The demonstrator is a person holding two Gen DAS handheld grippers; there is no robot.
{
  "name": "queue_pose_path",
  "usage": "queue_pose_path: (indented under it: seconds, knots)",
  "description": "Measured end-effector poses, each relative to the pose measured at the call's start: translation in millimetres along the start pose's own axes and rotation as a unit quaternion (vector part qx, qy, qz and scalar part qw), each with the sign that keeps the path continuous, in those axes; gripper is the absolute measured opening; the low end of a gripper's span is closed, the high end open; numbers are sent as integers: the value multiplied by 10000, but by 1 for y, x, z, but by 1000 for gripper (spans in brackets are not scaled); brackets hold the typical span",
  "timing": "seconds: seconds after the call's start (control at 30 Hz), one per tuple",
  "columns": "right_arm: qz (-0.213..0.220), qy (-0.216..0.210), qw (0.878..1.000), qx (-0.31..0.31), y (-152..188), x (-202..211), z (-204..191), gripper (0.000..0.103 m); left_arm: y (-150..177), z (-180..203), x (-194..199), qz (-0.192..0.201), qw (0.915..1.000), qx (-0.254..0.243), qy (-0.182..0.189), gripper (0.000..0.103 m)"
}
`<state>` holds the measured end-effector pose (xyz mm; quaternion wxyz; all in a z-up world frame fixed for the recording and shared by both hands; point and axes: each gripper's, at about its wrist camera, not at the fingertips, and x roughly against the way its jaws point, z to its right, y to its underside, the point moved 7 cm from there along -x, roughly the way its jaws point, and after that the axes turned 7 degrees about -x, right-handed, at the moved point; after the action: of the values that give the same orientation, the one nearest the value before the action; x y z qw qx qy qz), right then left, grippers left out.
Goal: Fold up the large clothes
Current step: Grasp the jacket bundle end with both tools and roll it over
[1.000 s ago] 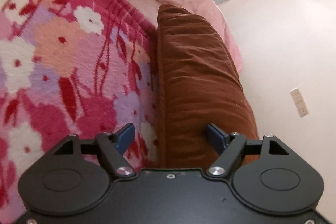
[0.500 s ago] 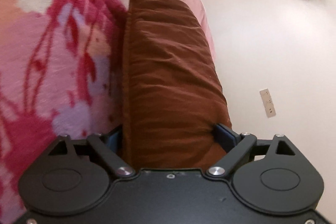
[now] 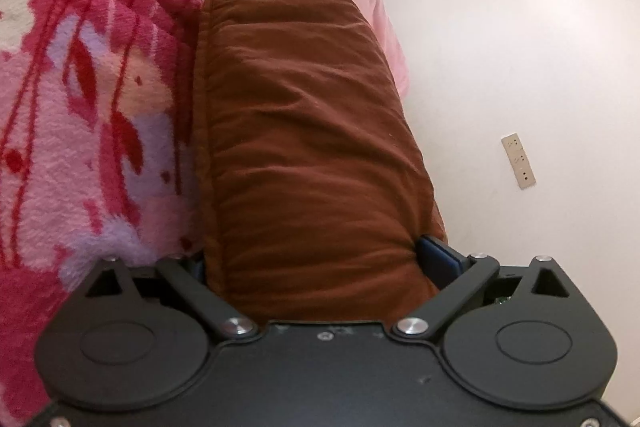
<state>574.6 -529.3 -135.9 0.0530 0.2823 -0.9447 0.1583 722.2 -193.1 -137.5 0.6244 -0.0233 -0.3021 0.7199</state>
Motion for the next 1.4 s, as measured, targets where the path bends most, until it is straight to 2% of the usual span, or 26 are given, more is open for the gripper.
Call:
queue_pose_path:
  seconds: [0.13, 0.23, 0.33, 0.43, 0.63, 0.77, 0.9, 1.03, 1.23, 1.33, 1.4]
  knots:
    - [149, 182, 9997, -82, 5, 2, 0, 58, 6, 7, 11, 96, 9999, -79, -33, 93]
    - [273, 206, 9994, -44, 12, 8, -9, 46, 8, 25, 17, 107, 9995, -289, -102, 92]
    - [361, 162, 9992, 72, 18, 14, -28, 41, 11, 47, 32, 88, 9985, -506, -165, 92]
    - [372, 59, 9992, 131, 29, 20, -52, 41, 14, 69, 61, 168, 9972, -687, -233, 92]
    - [224, -341, 9988, 278, 73, 27, -103, 41, 30, 92, 139, 431, 9955, -786, -306, 93]
    - [19, -466, 9981, 406, 106, 19, -127, 41, 47, 85, 191, 564, 9947, -754, -404, 93]
    - [-157, -455, 9976, 495, 134, 5, -132, 41, 62, 64, 218, 629, 9947, -638, -497, 93]
    - [-238, -281, 9981, 502, 150, -15, -116, 41, 66, 31, 219, 580, 9956, -467, -564, 93]
    - [-287, 108, 9990, 312, 156, -36, -72, 41, 67, -28, 195, 377, 9969, -202, -666, 93]
    - [-294, -47, 9994, 152, 152, -37, -54, 43, 64, -49, 194, 374, 9979, -145, -503, 95]
    - [-339, -98, 9993, 155, 150, -39, -45, 47, 63, -53, 194, 362, 9972, -316, -568, 99]
